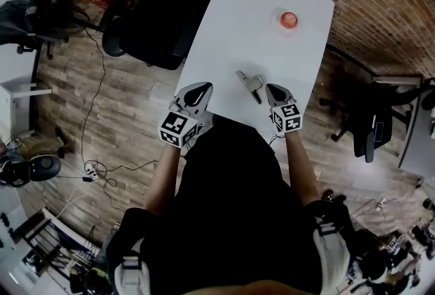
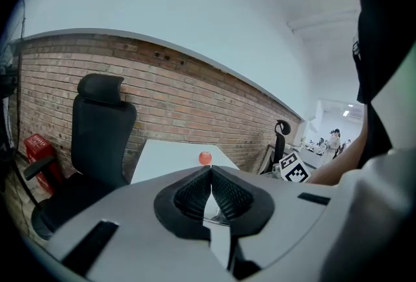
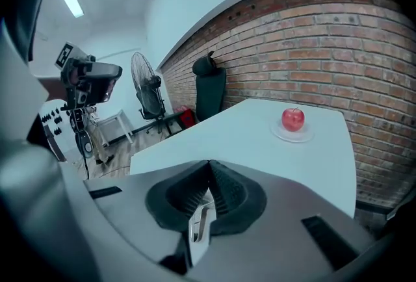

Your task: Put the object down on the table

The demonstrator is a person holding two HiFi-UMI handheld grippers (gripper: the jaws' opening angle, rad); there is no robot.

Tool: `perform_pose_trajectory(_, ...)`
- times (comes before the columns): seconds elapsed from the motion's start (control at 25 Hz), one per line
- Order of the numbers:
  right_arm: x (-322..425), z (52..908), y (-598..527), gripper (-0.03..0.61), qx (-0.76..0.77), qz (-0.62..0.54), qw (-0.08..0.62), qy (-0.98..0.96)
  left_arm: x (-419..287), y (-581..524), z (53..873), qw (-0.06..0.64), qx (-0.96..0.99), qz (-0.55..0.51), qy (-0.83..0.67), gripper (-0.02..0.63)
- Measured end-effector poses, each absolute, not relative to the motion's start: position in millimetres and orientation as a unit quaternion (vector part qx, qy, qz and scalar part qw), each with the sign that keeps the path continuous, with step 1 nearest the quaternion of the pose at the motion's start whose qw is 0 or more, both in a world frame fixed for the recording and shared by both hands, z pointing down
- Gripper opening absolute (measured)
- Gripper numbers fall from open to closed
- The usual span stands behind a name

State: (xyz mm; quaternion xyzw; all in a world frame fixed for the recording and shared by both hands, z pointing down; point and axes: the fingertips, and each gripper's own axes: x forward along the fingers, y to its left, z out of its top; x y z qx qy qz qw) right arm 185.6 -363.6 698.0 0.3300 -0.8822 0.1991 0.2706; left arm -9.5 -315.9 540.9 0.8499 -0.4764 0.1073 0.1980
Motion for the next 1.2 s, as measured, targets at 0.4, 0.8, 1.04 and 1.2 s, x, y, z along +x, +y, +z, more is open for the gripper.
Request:
perform_pose_trajectory(0.4, 164.8, 645.2, -353.0, -0.002, 0.358, 0.164, 0.245, -0.886, -18.1, -323.6, 544.2, 0.193, 0.875, 0.100, -0.433, 0.020)
perform_pose_trajectory(0.8, 163.6, 623.2, -325.2, -0.003, 0.392, 0.140, 0.229, -0.880, -22.7, -308.8, 553.6, 0.186, 0.890, 0.097, -0.405, 0.020)
perform_pose_trajectory(1.04, 168.6, 620.5, -307.0, -0.003, 0.410, 0.144, 0.232, -0.870, -21.8, -301.6, 552.5, 0.181, 0.896, 0.098, -0.394, 0.020)
perform_pose_trajectory(1.2, 170.4, 618.8, -296.4, -0.002, 0.415, 0.142, 0.239, -0.866, -20.0, -298.2, 551.6, 0.177, 0.900, 0.093, -0.388, 0.020)
